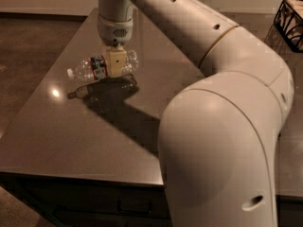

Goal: Pick water bottle

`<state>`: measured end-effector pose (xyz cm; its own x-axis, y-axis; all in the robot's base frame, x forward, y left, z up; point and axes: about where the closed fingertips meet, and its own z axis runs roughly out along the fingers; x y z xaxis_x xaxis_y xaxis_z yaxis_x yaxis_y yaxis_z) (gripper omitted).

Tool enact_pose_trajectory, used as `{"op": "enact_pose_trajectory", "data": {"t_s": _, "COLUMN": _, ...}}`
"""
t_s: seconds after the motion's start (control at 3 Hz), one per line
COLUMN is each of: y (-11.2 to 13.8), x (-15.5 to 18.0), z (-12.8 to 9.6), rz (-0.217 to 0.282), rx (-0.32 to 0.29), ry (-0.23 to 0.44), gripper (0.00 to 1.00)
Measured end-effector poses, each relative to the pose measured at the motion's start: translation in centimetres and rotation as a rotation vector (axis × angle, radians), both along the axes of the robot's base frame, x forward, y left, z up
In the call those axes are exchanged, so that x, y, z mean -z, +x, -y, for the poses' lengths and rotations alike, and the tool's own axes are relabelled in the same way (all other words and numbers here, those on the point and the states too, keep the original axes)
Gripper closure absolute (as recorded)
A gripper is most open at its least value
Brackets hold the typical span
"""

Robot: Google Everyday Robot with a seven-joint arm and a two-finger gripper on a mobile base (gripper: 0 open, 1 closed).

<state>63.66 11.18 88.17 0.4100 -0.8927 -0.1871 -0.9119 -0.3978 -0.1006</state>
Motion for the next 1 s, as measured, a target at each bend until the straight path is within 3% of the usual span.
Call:
{"op": "enact_pose_trajectory", "data": {"t_s": 0.33, "y": -0.4, "x": -4.1, "z": 0.8, "rz": 0.039, "rx": -0.028, "ry": 0.067, "gripper": 1.0}}
{"op": "enact_pose_trajectory", "data": {"t_s": 0.67, "y": -1.0, "x": -7.4, "z": 1.6, "rz": 0.067, "rx": -0.047, "ry": 0.134, "gripper": 1.0}}
{"op": "enact_pose_trajectory", "data": {"t_s": 1.0, "y": -0.3, "x": -7.5, "z": 0.8, "rz": 0.091, "rx": -0.043, "ry": 0.159, "gripper": 1.0}}
